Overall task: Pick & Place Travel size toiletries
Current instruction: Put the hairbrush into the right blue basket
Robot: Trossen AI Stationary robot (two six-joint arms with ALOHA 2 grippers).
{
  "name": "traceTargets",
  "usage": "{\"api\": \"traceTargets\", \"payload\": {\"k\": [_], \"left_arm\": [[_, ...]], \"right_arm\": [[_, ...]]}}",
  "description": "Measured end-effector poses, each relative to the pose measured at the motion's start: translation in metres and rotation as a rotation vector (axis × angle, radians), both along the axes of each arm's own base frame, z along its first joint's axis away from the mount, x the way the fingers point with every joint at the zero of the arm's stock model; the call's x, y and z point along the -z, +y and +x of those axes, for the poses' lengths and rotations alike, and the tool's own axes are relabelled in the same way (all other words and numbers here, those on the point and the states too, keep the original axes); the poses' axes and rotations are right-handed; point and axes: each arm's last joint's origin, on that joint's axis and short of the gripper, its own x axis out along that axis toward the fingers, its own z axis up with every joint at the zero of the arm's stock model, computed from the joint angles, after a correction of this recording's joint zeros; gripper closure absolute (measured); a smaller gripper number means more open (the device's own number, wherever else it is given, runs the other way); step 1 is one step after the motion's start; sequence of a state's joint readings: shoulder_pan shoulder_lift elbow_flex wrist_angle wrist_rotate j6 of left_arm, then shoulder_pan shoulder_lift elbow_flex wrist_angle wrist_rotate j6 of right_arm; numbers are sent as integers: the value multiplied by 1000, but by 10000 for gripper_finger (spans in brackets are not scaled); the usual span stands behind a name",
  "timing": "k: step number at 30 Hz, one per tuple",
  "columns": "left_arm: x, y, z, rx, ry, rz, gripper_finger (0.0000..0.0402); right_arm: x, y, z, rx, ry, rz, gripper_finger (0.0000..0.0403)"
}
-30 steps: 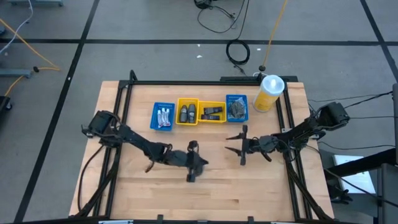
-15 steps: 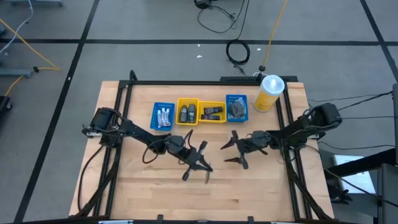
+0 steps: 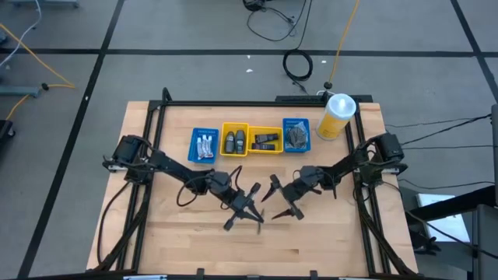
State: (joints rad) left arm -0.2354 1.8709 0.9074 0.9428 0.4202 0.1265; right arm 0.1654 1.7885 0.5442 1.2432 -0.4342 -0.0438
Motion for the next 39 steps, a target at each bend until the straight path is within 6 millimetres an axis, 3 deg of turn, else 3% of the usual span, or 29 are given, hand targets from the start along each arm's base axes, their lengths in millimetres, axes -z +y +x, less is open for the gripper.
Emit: {"api": "traceTargets", "payload": {"k": [14, 18, 26, 30, 35, 39], "left_arm": [[-1, 0, 0, -25, -14, 1, 399], [-6, 0, 0, -28, -66, -10, 395], [-13, 2, 1, -75, -167, 25, 399], [-15, 3, 1, -97, -196, 27, 391], [-13, 3, 1, -99, -177, 33, 398], [-11, 4, 2, -115, -146, 32, 395]], "right_arm": [[-1, 7, -8, -81, -9, 60, 114], [-2, 13, -9, -8, -28, 58, 118], [-4, 20, -10, -37, -144, 89, 137], [2, 18, -7, 62, -134, 127, 153], [3, 19, 0, 13, -125, 149, 183], [1, 20, 0, -15, -128, 156, 234]]}}
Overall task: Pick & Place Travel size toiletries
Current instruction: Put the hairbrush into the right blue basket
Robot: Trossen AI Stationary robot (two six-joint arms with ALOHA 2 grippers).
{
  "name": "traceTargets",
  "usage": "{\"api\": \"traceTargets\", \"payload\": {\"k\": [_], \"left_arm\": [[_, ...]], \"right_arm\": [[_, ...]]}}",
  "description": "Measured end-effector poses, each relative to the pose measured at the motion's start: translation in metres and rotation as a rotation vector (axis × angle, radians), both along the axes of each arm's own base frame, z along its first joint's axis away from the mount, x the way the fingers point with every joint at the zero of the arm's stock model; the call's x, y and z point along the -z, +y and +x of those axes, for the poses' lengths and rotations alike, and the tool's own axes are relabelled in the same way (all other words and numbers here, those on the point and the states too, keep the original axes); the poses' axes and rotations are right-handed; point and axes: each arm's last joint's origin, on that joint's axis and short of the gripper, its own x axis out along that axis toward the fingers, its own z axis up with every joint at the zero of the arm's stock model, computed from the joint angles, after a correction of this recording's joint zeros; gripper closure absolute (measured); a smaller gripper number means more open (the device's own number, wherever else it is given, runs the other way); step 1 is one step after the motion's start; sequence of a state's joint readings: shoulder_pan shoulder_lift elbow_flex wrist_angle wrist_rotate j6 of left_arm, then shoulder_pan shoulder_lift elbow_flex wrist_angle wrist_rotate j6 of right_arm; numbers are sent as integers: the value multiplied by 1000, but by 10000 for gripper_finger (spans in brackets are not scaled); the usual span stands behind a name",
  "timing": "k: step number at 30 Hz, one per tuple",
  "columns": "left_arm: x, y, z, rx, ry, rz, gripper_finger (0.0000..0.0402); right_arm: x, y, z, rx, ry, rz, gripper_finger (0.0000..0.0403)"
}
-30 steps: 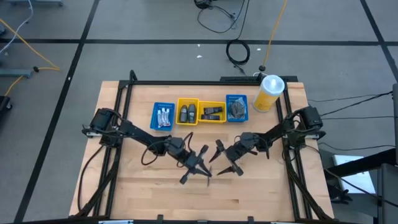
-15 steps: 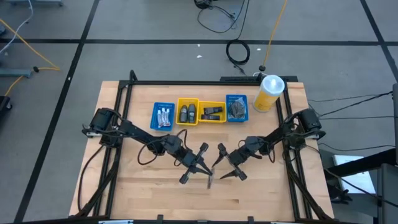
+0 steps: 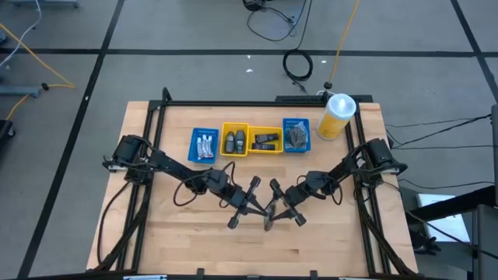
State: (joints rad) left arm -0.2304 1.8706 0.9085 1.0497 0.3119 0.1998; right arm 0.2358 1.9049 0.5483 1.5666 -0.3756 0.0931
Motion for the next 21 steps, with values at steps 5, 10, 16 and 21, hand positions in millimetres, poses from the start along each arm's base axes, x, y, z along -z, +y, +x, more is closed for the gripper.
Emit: {"api": "traceTargets", "payload": {"k": [5, 10, 16, 21], "left_arm": [[4, 6, 2, -12, 67, -35, 370], [1, 16, 2, -34, 123, -88, 302], [-24, 23, -15, -109, 311, -119, 209], [-33, 21, -42, -366, 552, -91, 174]], "right_arm": [[4, -3, -3, 13, 19, -4, 318], [11, -19, -13, 53, 91, 23, 386], [7, -46, -48, 238, 157, 79, 373], [-7, -61, -89, 534, 115, 52, 391]]}}
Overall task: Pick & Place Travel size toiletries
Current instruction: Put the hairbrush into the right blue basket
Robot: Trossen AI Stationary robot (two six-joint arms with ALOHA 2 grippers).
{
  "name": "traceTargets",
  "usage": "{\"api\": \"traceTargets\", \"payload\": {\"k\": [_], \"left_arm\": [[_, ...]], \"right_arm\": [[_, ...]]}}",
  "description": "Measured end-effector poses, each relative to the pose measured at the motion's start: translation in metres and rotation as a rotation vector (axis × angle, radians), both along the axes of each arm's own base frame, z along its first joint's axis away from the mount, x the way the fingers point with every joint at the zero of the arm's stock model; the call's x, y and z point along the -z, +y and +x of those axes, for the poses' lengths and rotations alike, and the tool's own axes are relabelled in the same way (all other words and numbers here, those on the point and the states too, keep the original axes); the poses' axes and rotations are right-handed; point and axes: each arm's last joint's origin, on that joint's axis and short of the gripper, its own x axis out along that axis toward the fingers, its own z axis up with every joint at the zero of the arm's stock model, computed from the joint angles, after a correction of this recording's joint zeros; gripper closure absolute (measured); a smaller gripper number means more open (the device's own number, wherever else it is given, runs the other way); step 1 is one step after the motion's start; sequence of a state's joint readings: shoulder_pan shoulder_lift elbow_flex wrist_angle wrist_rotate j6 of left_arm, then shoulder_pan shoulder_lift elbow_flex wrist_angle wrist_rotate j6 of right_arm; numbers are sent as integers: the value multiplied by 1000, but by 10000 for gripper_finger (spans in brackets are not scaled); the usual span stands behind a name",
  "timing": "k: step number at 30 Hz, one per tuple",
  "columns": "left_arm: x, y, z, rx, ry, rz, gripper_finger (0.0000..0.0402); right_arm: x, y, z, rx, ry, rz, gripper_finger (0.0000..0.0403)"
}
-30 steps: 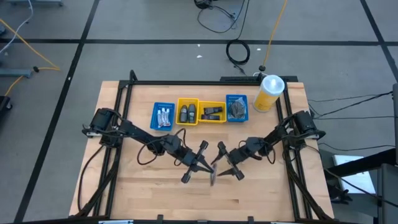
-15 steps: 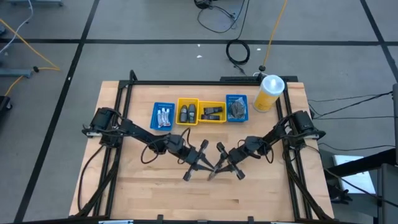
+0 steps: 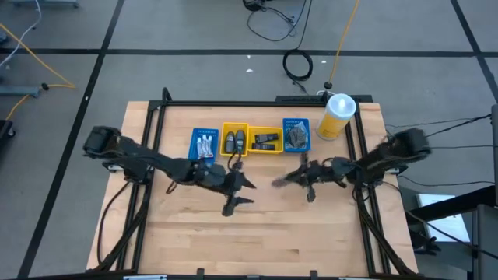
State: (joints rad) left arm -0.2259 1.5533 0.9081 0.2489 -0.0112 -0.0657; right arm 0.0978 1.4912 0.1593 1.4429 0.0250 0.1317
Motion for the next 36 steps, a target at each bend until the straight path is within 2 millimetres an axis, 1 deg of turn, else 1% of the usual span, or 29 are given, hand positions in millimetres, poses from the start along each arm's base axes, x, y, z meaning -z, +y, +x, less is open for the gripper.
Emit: {"api": "traceTargets", "payload": {"k": [2, 4, 7, 10, 12, 14, 15, 18, 21, 25, 30, 36], "left_arm": [[3, -5, -7, -107, 63, 75, 171], [10, -9, -13, -204, 104, 133, 170], [25, -13, -17, -314, 106, 150, 169], [45, -14, -20, -370, 116, 154, 169], [55, -15, -18, -394, 76, 132, 169], [66, -12, -17, -417, 72, 125, 169], [70, -11, -14, -424, 68, 114, 169], [82, -7, -11, -413, 111, 98, 169], [90, -4, -9, -384, 142, 74, 169], [93, -4, -6, -370, 138, 59, 169], [93, -4, -6, -367, 132, 63, 169], [93, -4, -6, -365, 133, 65, 169]], "right_arm": [[-7, -7, -12, 158, -10, -5, 391], [-13, -14, -18, 277, 29, -17, 388], [-26, -23, -16, 378, 185, -75, 388], [-54, -37, -10, 486, 358, -153, 391], [-76, -48, -7, 527, 425, -202, 391], [-97, -60, -1, 546, 471, -238, 390], [-105, -66, 0, 548, 505, -249, 389], [-114, -89, 8, 521, 620, -223, 389], [-107, -111, 13, 432, 752, -154, 389], [-102, -138, 19, 376, 865, -82, 389], [-94, -162, 30, 307, 889, 21, 389], [-80, -180, 29, 267, 902, 183, 386]]}}
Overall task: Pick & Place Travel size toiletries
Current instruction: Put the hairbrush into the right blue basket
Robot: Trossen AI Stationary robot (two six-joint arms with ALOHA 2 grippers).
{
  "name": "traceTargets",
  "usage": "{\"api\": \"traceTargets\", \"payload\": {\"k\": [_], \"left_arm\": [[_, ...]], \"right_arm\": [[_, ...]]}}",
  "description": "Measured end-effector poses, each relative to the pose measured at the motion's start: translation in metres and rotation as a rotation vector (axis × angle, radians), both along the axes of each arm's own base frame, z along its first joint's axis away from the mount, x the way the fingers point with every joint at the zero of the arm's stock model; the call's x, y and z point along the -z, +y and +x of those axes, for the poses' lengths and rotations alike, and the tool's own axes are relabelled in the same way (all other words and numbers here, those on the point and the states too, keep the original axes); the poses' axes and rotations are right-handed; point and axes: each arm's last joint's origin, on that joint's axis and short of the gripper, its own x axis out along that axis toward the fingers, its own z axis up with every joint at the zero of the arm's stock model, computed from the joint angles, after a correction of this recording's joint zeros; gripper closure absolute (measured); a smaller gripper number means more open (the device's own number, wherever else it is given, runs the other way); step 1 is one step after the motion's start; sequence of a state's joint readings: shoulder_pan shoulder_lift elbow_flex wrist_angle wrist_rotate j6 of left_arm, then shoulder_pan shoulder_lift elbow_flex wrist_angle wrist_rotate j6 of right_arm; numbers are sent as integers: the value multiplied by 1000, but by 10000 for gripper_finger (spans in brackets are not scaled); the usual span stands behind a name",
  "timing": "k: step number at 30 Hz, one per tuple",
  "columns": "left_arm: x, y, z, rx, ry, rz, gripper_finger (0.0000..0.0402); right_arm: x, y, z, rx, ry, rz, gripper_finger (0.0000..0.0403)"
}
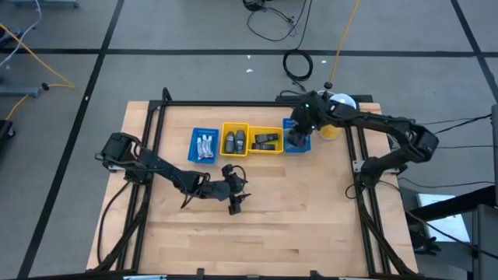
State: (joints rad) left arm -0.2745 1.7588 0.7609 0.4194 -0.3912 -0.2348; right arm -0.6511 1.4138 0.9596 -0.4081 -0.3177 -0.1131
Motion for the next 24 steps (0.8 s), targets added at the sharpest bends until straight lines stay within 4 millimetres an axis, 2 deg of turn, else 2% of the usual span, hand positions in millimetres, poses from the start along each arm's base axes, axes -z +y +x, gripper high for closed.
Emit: {"api": "traceTargets", "payload": {"k": [6, 11, 16, 20, 24], "left_arm": [[0, 0, 0, 1, 2, 0, 169], [0, 0, 0, 0, 1, -1, 169], [0, 0, 0, 1, 2, -1, 169], [0, 0, 0, 0, 1, -1, 169], [0, 0, 0, 0, 0, -1, 169]], "right_arm": [[17, -13, 4, 18, 31, 16, 380], [20, -17, 5, 15, 52, -49, 365], [12, -16, 0, 65, 87, -123, 303], [-5, -13, -8, 145, 95, -233, 246], [-22, -2, -12, 172, 71, -285, 223]]}}
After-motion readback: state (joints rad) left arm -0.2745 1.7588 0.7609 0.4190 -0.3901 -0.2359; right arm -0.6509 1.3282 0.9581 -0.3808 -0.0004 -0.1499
